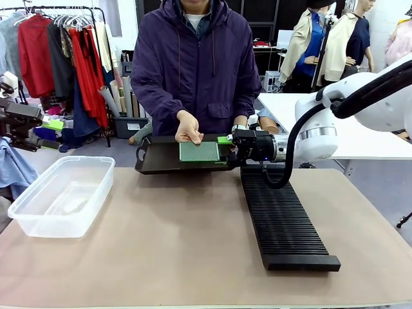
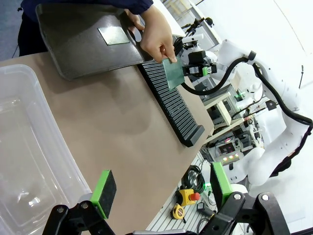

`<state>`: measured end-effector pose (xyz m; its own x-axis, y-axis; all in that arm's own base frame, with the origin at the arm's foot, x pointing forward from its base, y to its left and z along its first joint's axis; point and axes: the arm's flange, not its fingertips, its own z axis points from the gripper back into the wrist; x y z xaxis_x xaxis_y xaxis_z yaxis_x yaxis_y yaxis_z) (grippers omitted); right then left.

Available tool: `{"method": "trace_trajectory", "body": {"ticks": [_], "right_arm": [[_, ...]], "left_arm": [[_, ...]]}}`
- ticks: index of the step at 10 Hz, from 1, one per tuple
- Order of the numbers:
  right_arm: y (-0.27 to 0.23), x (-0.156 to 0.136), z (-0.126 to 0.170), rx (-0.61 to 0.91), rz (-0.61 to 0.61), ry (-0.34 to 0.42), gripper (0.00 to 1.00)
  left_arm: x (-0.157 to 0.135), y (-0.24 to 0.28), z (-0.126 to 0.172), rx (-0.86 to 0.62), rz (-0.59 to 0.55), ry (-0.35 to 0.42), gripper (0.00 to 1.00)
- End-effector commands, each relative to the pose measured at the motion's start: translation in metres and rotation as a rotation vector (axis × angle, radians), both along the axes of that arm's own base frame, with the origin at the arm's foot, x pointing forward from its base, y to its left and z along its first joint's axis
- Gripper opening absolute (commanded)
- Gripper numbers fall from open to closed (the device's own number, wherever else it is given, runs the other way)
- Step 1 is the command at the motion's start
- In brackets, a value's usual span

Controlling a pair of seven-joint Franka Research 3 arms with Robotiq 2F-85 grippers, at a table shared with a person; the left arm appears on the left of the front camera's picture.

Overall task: Sort PCBs into racks and boxes based on the side picked up.
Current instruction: Pick up the Blank PCB handed by the Human.

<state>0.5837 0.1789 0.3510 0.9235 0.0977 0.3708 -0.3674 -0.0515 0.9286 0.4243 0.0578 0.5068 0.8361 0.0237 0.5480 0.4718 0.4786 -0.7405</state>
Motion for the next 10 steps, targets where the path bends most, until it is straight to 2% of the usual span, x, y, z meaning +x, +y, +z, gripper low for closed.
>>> {"method": "trace_trajectory", "body": {"ticks": [1,5,6,7,10], "right_arm": [[0.008,0.017,-0.002,0.050,-0.002,-0.013,1.00],[0.014,0.031,0.006,0.049,0.009,-0.017,1.00],[0.015,0.032,0.007,0.041,0.015,-0.016,0.94],[0.015,0.033,0.007,0.033,0.017,-0.012,0.77],[0.016,0.036,0.007,0.019,0.016,0.011,0.17]], "left_arm": [[-0.001,0.000,0.001,-0.007,-0.006,-0.001,1.00],[-0.001,0.000,0.001,-0.007,-0.006,-0.001,1.00],[-0.001,0.000,0.001,-0.007,-0.006,-0.001,1.00],[-0.001,0.000,0.001,-0.007,-0.006,-0.001,1.00],[-0.001,0.000,0.001,-0.007,-0.006,-0.001,1.00]]}}
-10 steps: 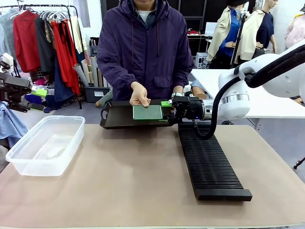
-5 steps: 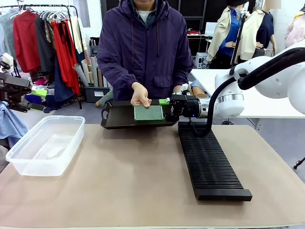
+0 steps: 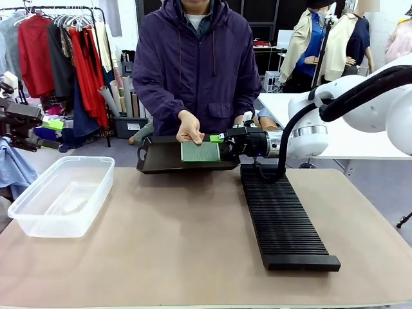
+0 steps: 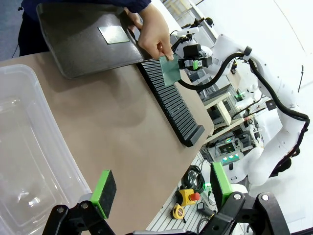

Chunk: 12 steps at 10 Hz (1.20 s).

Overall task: Sort PCBs into racks and boxes based on the side picked up.
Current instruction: Pick up the Blank PCB handed by the Human.

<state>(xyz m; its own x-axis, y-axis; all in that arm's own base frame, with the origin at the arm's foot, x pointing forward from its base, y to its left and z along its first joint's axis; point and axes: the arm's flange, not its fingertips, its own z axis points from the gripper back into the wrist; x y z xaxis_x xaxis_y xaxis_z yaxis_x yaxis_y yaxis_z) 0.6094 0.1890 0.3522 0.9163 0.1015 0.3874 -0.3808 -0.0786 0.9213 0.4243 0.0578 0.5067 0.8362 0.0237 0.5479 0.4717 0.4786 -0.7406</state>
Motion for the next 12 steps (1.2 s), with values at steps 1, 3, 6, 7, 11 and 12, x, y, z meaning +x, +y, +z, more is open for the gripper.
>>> {"method": "trace_trajectory", "body": {"ticks": [1,3,6,7,11,12], "right_arm": [[0.006,0.010,0.006,-0.012,0.001,0.031,0.00],[0.008,0.012,0.005,-0.022,0.001,0.041,0.00],[0.011,0.014,0.002,-0.044,0.001,0.068,0.00],[0.012,0.015,0.002,-0.050,0.004,0.077,0.00],[0.015,0.014,-0.003,-0.076,0.037,0.105,0.00],[0.018,0.012,-0.007,-0.113,0.048,0.087,0.00]], "left_arm": [[-0.001,0.000,0.001,-0.007,-0.006,-0.001,1.00],[-0.001,0.000,0.001,-0.007,-0.006,-0.001,1.00],[-0.001,0.000,0.001,-0.007,-0.006,-0.001,1.00],[-0.001,0.000,0.001,-0.007,-0.006,-0.001,1.00],[-0.001,0.000,0.001,-0.007,-0.006,-0.001,1.00],[-0.001,0.000,0.001,-0.007,-0.006,-0.001,1.00]]}}
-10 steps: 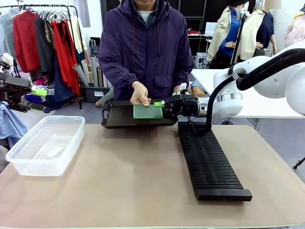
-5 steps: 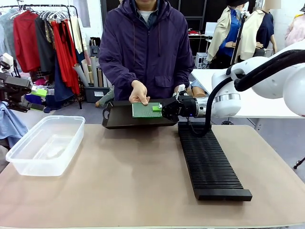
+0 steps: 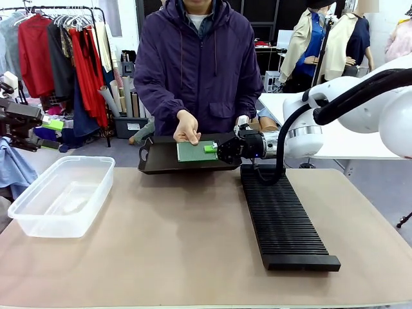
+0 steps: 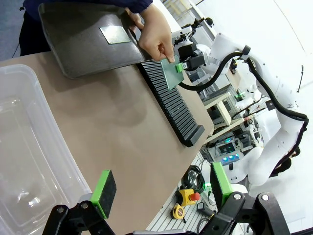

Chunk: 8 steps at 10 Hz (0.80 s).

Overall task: Sort PCBs into racks and boxes based on the side picked up.
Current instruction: Pick up the Blank PCB handed by the Human, then if the short side of the Blank PCB is picked up, insert it into the PCB Rack ; if the long side is picked up, place it in the Organizing box.

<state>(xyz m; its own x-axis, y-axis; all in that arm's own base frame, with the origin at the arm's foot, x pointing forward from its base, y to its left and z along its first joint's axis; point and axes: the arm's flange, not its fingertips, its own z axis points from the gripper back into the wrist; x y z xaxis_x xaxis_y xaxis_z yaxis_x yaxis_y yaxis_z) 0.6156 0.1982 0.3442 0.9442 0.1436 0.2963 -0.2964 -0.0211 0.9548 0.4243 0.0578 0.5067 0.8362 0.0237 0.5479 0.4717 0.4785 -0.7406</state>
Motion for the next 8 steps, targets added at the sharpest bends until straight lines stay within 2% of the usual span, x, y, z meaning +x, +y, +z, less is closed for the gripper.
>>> {"method": "trace_trajectory", "body": {"ticks": [1,8], "right_arm": [[-0.0014,0.0000,0.0019,0.015,-0.009,0.001,0.00],[-0.0014,0.0000,0.0019,0.015,-0.009,0.001,0.00]], "left_arm": [[-0.0015,0.0002,0.0013,-0.007,-0.006,-0.001,1.00],[-0.0015,0.0002,0.0013,-0.007,-0.006,-0.001,1.00]]}}
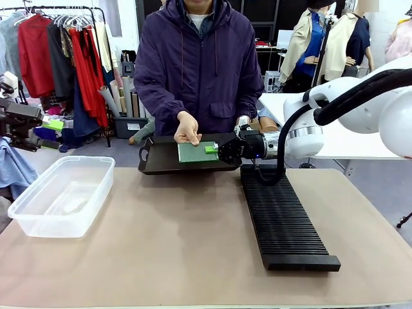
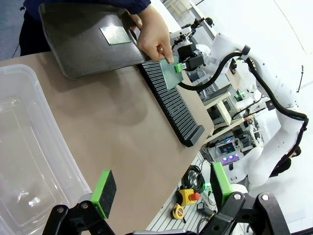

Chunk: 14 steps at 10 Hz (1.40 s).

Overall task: Sort PCBs into racks and boxes based on the side picked up.
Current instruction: If the short side of the Blank PCB is picked up, insert it into the PCB Rack ; if the long side is picked up, place it in the Organizing box.

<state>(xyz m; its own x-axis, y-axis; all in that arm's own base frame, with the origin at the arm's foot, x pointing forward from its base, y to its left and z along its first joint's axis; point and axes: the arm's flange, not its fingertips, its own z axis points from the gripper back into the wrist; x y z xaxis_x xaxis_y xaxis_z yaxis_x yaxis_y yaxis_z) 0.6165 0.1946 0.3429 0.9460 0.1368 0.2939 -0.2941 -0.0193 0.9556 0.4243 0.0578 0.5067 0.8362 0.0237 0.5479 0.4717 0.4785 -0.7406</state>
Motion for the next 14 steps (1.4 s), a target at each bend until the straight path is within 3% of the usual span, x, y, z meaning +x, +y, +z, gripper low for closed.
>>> {"method": "trace_trajectory", "body": {"ticks": [1,14], "right_arm": [[0.0023,-0.0010,0.0031,0.014,-0.002,-0.001,0.00],[0.0023,-0.0010,0.0031,0.014,-0.002,-0.001,0.00]], "left_arm": [[-0.0015,0.0002,0.0013,-0.007,-0.006,-0.001,1.00],[-0.0015,0.0002,0.0013,-0.007,-0.006,-0.001,1.00]]}}
